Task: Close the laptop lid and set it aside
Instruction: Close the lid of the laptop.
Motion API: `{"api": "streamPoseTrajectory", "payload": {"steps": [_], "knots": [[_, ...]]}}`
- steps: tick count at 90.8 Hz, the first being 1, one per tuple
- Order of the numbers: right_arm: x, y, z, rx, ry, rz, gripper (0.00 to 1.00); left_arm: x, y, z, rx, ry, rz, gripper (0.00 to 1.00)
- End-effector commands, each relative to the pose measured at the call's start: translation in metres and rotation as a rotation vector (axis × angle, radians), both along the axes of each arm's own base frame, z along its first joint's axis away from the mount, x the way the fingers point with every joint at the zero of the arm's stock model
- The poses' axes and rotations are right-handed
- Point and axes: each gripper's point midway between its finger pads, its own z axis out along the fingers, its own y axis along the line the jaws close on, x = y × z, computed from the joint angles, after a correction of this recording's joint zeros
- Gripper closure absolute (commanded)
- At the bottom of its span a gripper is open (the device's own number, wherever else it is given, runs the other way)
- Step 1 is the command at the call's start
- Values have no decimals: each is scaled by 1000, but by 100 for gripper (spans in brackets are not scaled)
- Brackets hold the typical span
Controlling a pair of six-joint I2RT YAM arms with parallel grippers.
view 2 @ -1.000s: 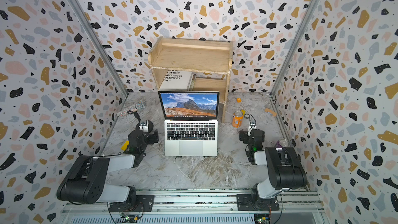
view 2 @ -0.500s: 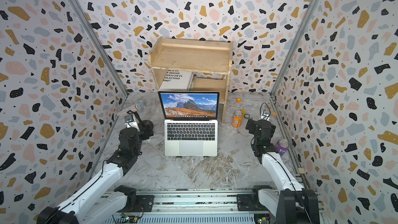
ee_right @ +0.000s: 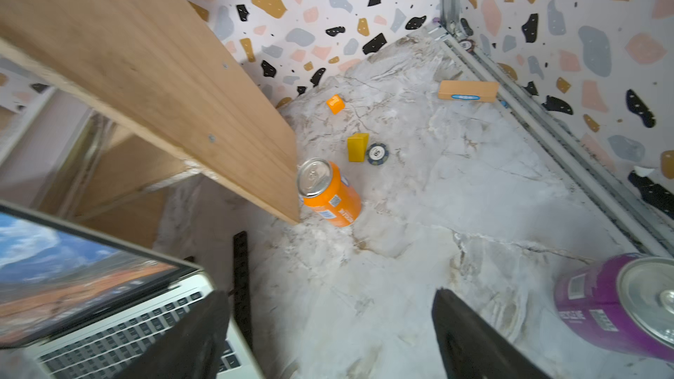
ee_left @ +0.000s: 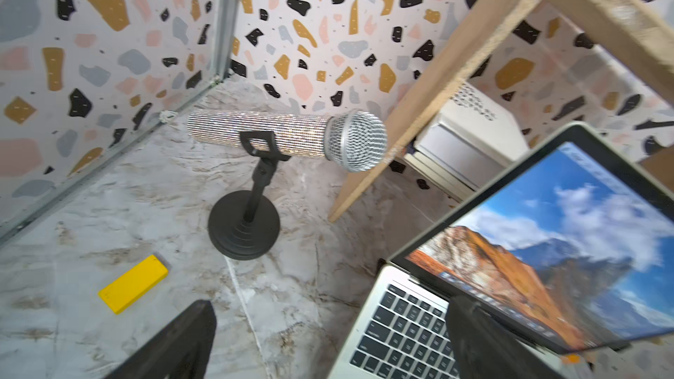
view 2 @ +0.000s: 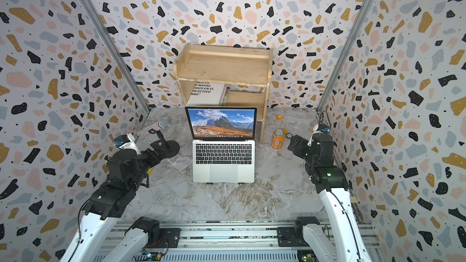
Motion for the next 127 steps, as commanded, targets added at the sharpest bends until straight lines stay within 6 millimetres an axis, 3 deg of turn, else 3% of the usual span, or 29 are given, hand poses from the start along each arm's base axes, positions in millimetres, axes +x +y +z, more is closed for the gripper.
{"api": "streamPoseTrajectory", "payload": {"steps": [1, 17, 26, 43, 57, 77, 104, 127], "knots": [[-14, 20, 20, 97, 42, 84, 11, -11, -26, 15, -80, 34, -139, 0], [-4, 43, 62, 216, 14, 172, 15, 1, -48, 53, -112, 44, -230, 0], [6, 52, 81, 245, 6, 199, 15, 16, -55, 80, -101, 33, -246, 0], [29, 74, 108, 244, 3, 240, 15, 52, -72, 110, -70, 72, -288, 0], [47, 96, 123, 219, 4, 276, 16, 78, -81, 112, -33, 115, -300, 0], [74, 114, 126, 184, 17, 284, 16, 105, -86, 103, 14, 163, -302, 0], [102, 142, 113, 153, 61, 304, 13, 129, -92, 94, 37, 190, -291, 0], [109, 162, 100, 126, 87, 323, 13, 135, -96, 89, 58, 197, -297, 0]]}}
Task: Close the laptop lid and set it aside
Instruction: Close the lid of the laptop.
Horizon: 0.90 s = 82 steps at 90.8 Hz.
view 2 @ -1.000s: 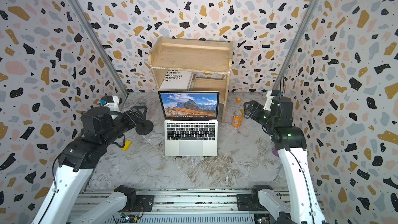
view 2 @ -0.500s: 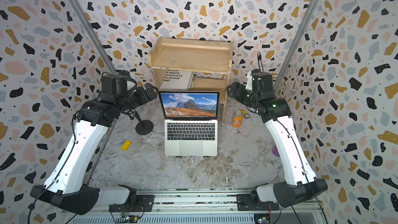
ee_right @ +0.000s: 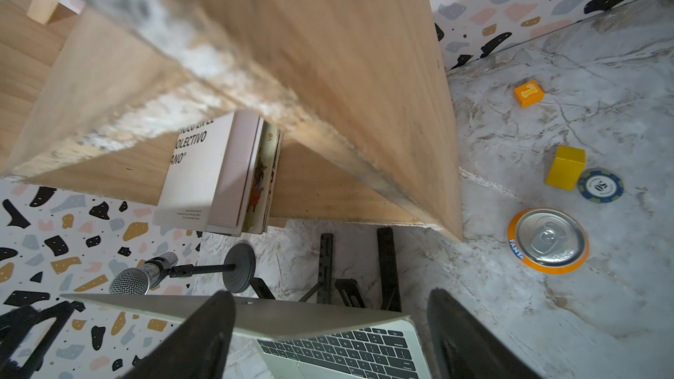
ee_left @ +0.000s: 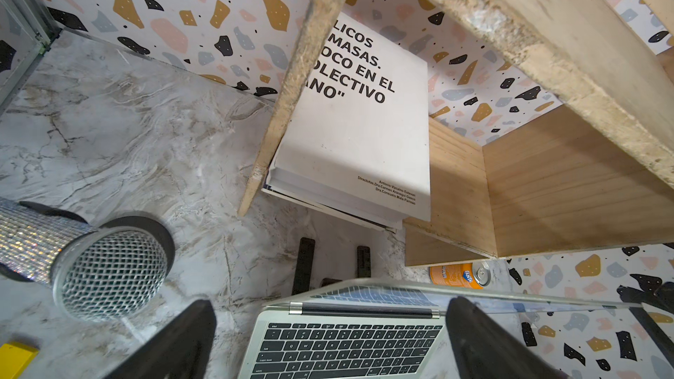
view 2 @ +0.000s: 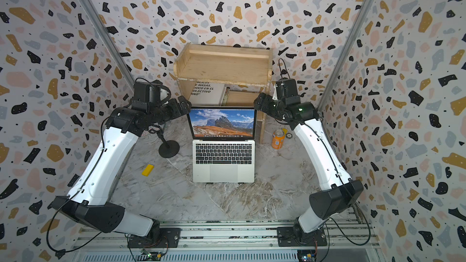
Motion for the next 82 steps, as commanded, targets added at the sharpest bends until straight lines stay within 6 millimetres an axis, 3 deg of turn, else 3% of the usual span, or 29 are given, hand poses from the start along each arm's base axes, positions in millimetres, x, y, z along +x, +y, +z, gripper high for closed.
{"api": "streamPoseTrajectory", "payload": {"steps": [1, 33, 82], "knots": [[-7, 2, 18, -9, -44, -2, 13, 4, -2, 15, 17, -53, -5, 0], [-6, 13, 10, -30, -31, 12, 13, 9, -10, 1, 36, -19, -31, 0], [-7, 17, 3, -50, -22, 25, 14, 2, -16, -12, 36, 6, -59, 0]]}}
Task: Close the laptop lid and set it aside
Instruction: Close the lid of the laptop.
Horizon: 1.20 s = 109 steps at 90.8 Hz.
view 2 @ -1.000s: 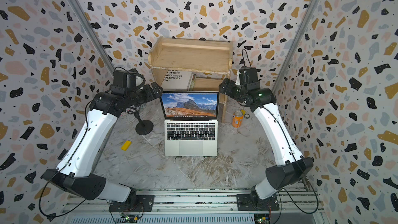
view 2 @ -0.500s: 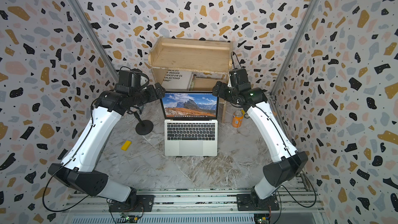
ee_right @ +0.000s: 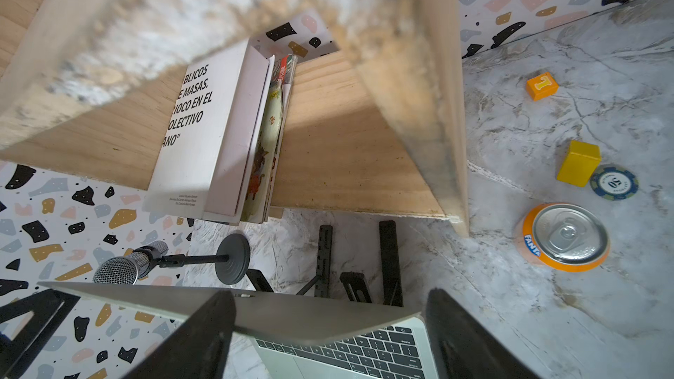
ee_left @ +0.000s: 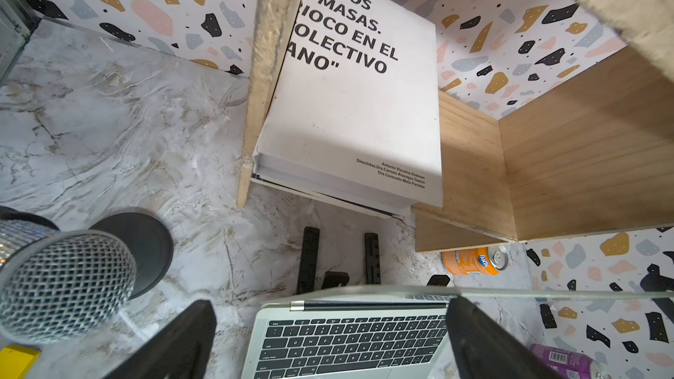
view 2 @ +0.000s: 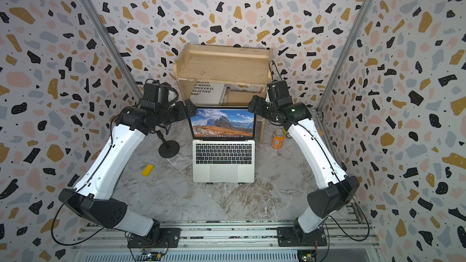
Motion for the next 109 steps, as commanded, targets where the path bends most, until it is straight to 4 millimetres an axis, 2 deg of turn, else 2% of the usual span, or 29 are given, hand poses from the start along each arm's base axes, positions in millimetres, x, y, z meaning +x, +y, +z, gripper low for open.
{"api": "streamPoseTrajectory", "payload": {"steps": [1, 28, 69, 109], "knots": [[-4, -1, 10, -14, -26, 9, 14, -3, -1, 12, -10, -43, -14, 0], [-8, -1, 4, -20, -22, 14, 14, -5, 4, 55, -64, -157, 30, 0], [-12, 1, -1, -7, -16, 27, 15, 24, 7, 36, -12, -113, 90, 0], [-17, 3, -5, -1, -13, 38, 15, 29, 7, 8, 32, -50, 90, 0]]}}
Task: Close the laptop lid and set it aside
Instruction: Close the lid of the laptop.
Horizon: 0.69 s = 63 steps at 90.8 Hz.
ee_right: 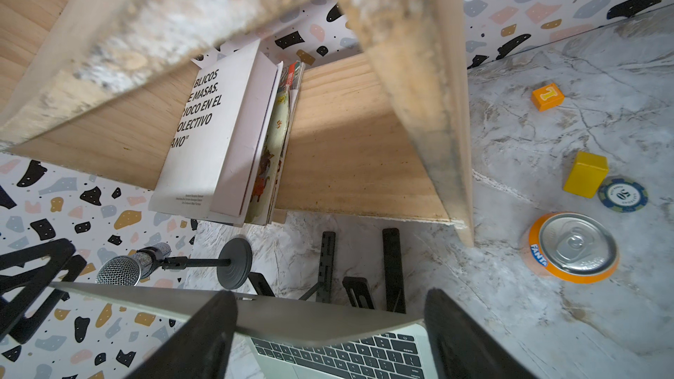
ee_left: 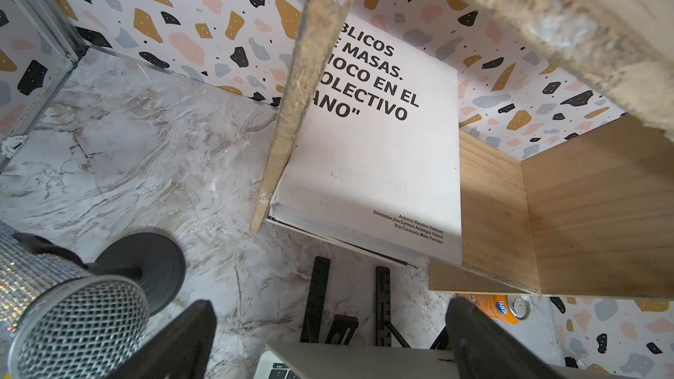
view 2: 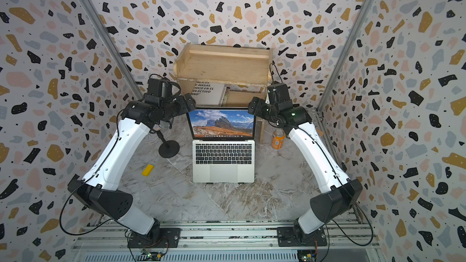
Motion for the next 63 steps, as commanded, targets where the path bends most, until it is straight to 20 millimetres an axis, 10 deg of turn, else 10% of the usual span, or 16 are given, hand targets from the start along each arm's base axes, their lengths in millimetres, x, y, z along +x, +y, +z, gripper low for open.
{"api": "streamPoseTrajectory", "payload": {"steps": [1, 63], "knots": [[-13, 1, -5, -17, 26, 24, 15, 0, -1, -1, 5, -8, -7, 0], [-22, 1, -11, -26, 29, 29, 15, -27, -12, -17, -26, 8, -73, 0]]}}
